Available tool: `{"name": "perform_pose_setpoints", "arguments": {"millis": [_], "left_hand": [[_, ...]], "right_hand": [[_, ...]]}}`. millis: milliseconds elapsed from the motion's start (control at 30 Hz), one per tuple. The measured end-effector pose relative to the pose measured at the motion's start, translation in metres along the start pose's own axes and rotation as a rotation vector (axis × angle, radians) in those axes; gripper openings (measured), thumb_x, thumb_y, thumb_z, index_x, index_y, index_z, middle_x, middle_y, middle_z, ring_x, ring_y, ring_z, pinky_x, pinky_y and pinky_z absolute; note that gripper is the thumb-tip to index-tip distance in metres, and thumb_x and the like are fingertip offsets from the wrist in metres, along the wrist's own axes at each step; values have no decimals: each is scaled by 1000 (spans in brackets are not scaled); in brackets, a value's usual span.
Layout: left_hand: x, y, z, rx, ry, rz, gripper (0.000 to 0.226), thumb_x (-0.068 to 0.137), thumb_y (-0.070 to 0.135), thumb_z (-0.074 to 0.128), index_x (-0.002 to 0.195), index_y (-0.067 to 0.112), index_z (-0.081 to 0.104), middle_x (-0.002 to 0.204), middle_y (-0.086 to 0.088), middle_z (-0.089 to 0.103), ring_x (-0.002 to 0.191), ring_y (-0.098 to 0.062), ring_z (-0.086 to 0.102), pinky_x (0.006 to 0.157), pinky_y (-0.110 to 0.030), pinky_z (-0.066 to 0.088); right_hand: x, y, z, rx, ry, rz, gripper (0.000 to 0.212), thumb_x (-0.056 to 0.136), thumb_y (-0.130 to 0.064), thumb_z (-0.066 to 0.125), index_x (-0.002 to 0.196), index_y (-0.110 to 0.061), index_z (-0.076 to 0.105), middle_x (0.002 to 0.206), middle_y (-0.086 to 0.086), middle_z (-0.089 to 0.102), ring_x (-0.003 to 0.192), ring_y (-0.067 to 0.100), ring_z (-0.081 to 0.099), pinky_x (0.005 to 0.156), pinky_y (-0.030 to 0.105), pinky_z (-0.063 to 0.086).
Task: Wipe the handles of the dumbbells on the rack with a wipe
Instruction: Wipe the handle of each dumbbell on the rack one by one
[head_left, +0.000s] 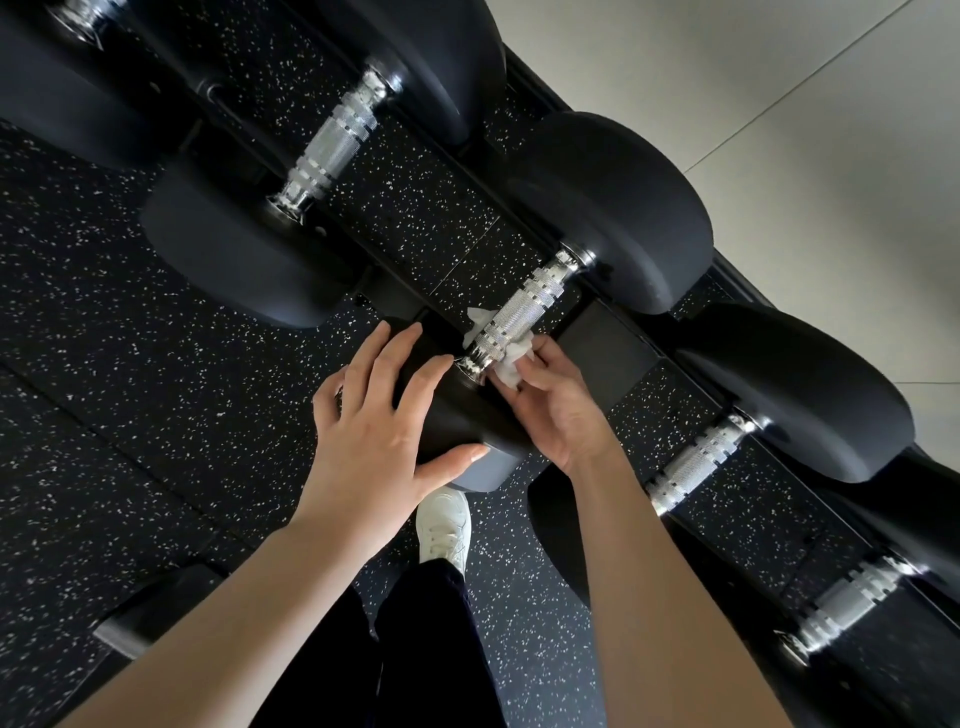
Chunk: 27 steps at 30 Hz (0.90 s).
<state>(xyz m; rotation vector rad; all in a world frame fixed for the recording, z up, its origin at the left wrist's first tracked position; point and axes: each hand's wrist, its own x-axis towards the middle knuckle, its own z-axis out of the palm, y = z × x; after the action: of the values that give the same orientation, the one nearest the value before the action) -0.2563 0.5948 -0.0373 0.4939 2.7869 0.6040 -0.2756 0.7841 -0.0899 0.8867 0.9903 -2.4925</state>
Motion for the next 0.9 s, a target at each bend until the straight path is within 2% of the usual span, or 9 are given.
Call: {"name": "perform_pose_setpoints", "arguments": {"millis": [100, 167, 267, 333, 400, 500, 733, 833, 900], "left_hand": [[0, 0, 0, 6, 3, 3, 71, 79, 67, 43, 134, 21, 48, 149, -6, 35, 144, -26, 24, 103, -50, 29], [0, 0, 0, 6, 0, 5, 71, 79, 67, 42, 134, 21, 48, 150, -6, 35, 144, -26, 23, 103, -50, 29], [0, 0, 0, 9, -2, 4, 72, 79, 67, 41, 134, 21, 49, 150, -6, 35, 144, -26, 23, 103, -50, 29], [0, 0, 0, 6, -4, 4, 72, 79, 67, 41, 134, 21, 48, 150, -6, 34, 144, -26, 23, 103, -51, 29], [0, 0, 0, 6, -6, 4, 72, 79, 68, 41, 134, 21, 48, 150, -6, 34, 144, -26, 23, 103, -51, 29], [0, 0, -1, 9, -10, 4, 72, 79, 68, 41, 134, 22, 48, 150, -6, 34, 144, -26, 23, 103, -51, 29], [0, 0, 0, -7, -4, -2, 72, 79, 67, 41, 134, 21, 48, 150, -5, 34, 144, -26, 22, 104, -51, 27], [0, 0, 0, -3, 1, 0, 72, 79, 67, 41, 134, 22, 48, 150, -5, 34, 144, -26, 23, 104, -51, 28], [0, 0, 0, -2, 6, 2, 72, 79, 67, 41, 134, 22, 48, 150, -5, 35, 143, -26, 24, 103, -51, 28]], "right_hand": [[-3, 1, 0, -61, -9, -25, 15, 87, 9, 47, 90, -6, 49, 94, 11, 58, 88, 19, 58, 91, 31, 51], [-4, 2, 1, -57, -12, -34, 15, 85, 8, 50, 95, -4, 49, 98, 13, 57, 92, 22, 56, 90, 31, 53], [-6, 1, -2, 16, -45, -21, 32, 81, -1, 56, 112, -1, 46, 107, 20, 52, 100, 28, 53, 90, 33, 52], [-8, 0, -3, 14, -54, -12, 40, 83, -10, 61, 117, -1, 42, 103, 20, 53, 96, 28, 54, 87, 33, 52], [-10, -1, 1, -29, -28, -21, 34, 83, -16, 61, 111, -1, 46, 95, 16, 57, 87, 24, 57, 84, 32, 53], [-11, -2, 6, -95, 36, -52, 9, 83, -8, 59, 87, -6, 52, 87, 9, 62, 78, 18, 60, 84, 32, 53], [-10, -5, 5, -251, 33, -22, 17, 83, 7, 57, 79, -8, 52, 70, 5, 62, 65, 13, 62, 71, 22, 55], [-10, -3, 7, -353, 50, 4, 17, 79, 6, 62, 78, -8, 53, 74, 8, 64, 71, 17, 64, 71, 23, 54], [-12, -4, 10, -463, 69, -15, 16, 75, -2, 68, 77, -10, 55, 77, 11, 63, 72, 19, 60, 71, 26, 51]]}}
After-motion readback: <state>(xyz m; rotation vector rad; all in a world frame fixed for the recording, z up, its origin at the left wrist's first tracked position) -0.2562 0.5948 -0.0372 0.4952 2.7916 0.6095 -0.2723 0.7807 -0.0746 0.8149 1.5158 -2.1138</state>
